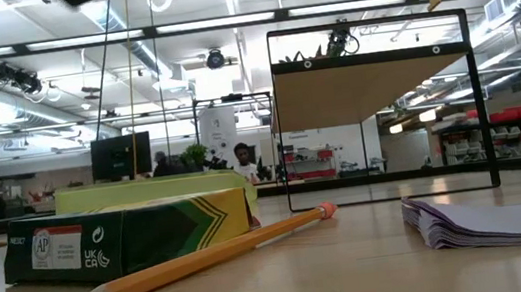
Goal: Pack school essentials
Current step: Put the bottom left pencil into the supply box
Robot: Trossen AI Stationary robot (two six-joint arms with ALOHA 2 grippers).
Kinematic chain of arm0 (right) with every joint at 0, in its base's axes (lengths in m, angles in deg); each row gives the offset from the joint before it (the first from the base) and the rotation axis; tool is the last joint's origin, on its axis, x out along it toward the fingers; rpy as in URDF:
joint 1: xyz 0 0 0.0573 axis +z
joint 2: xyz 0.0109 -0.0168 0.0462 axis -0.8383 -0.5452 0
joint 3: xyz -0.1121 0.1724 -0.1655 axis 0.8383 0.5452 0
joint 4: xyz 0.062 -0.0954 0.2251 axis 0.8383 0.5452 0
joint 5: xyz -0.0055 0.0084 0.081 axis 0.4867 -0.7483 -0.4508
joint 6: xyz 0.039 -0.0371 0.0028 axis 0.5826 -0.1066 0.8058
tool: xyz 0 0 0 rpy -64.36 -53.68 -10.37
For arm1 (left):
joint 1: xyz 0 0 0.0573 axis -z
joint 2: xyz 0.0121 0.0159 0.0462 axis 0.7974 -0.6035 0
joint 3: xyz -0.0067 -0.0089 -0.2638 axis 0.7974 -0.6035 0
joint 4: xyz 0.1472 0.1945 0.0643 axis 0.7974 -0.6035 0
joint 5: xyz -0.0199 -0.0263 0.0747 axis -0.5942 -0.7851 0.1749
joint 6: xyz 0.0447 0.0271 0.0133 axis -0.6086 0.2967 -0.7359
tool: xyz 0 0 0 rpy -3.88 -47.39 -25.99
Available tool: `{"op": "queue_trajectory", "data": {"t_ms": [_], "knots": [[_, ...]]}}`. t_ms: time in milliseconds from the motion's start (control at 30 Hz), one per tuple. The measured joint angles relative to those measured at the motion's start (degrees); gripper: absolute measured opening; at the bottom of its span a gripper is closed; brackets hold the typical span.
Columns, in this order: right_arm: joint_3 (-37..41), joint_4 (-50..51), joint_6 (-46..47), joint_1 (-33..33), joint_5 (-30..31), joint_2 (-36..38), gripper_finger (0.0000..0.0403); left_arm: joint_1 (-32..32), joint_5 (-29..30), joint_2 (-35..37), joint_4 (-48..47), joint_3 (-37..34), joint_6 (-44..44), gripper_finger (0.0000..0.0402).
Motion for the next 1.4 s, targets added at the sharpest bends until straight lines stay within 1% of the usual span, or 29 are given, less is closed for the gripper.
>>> {"op": "queue_trajectory", "data": {"t_ms": [233,367,567,633,800,1000,1200,1400], "knots": [[0.0,9.38,0.67,0.66,6.2,6.59,0.0076,-5.05,0.2,0.41,-3.94,2.34,-6.31,0.0023],[0.0,13.42,0.88,1.09,8.0,10.36,0.0076,-7.89,0.27,1.46,-6.56,3.79,-9.68,0.0023],[0.05,19.69,1.34,2.26,11.44,14.85,0.0076,-12.13,0.2,3.35,-6.86,3.98,-13.8,0.0023],[1.28,20.08,1.4,2.76,12.64,16.32,0.0076,-13.52,-0.09,3.74,-6.9,4.0,-15.31,0.0023],[8.51,19.8,2.81,3.99,15.39,21.96,0.0076,-17.42,-1.07,5.09,-7.08,4.0,-19.32,0.0023],[21.35,13.38,2.67,3.98,16.21,31.87,0.0076,-23.27,-1.87,7.59,-10.28,4.0,-23.94,0.0023],[33.1,6.95,1.46,2.79,16.2,42.95,0.0076,-31.33,-1.79,9.88,-11.97,4.0,-29.74,0.0023],[41.19,3.43,1.02,2.83,15.91,51.23,0.0076,-39.89,-1.73,10.22,-14.26,4.0,-36.59,0.0023]]}}
